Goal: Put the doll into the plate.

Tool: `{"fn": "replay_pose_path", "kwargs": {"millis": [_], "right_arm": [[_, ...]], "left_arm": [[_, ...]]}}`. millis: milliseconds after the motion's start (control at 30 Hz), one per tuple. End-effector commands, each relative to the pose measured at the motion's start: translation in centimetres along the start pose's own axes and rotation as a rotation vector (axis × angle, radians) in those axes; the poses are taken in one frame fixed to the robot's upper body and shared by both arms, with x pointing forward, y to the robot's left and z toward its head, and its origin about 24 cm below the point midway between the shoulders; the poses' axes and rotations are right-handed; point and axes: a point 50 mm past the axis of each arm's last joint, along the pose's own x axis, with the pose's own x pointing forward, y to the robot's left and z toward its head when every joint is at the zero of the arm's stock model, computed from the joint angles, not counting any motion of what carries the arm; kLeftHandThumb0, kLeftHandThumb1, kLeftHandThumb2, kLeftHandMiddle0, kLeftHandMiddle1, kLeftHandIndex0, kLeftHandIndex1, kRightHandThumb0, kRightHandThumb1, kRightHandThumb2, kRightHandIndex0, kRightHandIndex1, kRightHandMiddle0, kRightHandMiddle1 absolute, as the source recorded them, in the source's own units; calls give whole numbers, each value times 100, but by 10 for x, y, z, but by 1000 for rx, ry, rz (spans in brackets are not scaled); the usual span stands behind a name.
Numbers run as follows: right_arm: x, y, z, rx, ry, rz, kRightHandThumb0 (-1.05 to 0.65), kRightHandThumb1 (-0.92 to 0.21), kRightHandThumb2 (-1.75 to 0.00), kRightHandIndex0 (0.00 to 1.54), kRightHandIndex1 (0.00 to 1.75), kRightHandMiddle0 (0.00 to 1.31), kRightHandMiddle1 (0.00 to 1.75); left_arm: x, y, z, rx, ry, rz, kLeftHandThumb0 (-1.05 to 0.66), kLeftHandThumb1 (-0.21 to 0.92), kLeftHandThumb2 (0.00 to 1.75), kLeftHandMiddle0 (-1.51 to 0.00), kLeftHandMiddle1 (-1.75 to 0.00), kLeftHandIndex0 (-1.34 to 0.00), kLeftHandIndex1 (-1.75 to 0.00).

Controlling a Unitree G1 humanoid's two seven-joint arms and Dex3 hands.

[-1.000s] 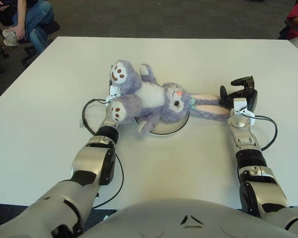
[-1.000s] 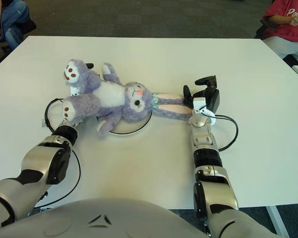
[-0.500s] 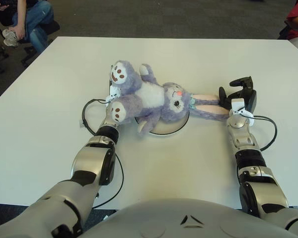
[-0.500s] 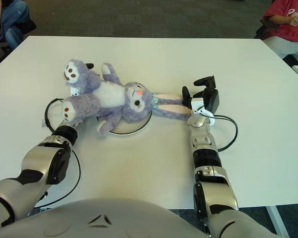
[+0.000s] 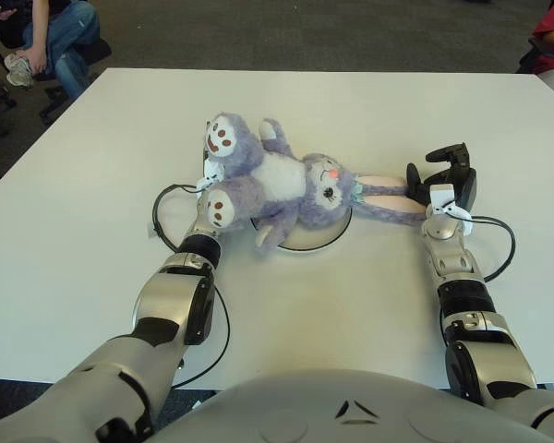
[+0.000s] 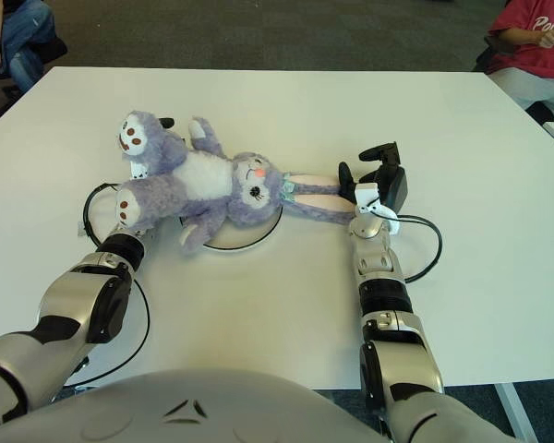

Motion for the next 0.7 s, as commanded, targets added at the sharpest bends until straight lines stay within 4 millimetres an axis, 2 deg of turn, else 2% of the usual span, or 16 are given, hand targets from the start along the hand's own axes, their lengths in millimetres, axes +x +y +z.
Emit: {"fn": "replay_pose_path", "kwargs": {"millis": [0, 667], "right_arm": [[-2, -1, -1, 4, 2, 5, 0, -40, -114, 66, 155, 36, 167], [-2, -2, -3, -1, 8, 7, 0, -39, -114, 67, 155, 38, 165]], "left_arm": [[-10, 1, -16, 8, 63, -4, 40, 54, 99, -47, -169, 0, -131], [-10, 2, -15, -3, 60, -12, 40, 54, 99, -48, -168, 0, -133]]}}
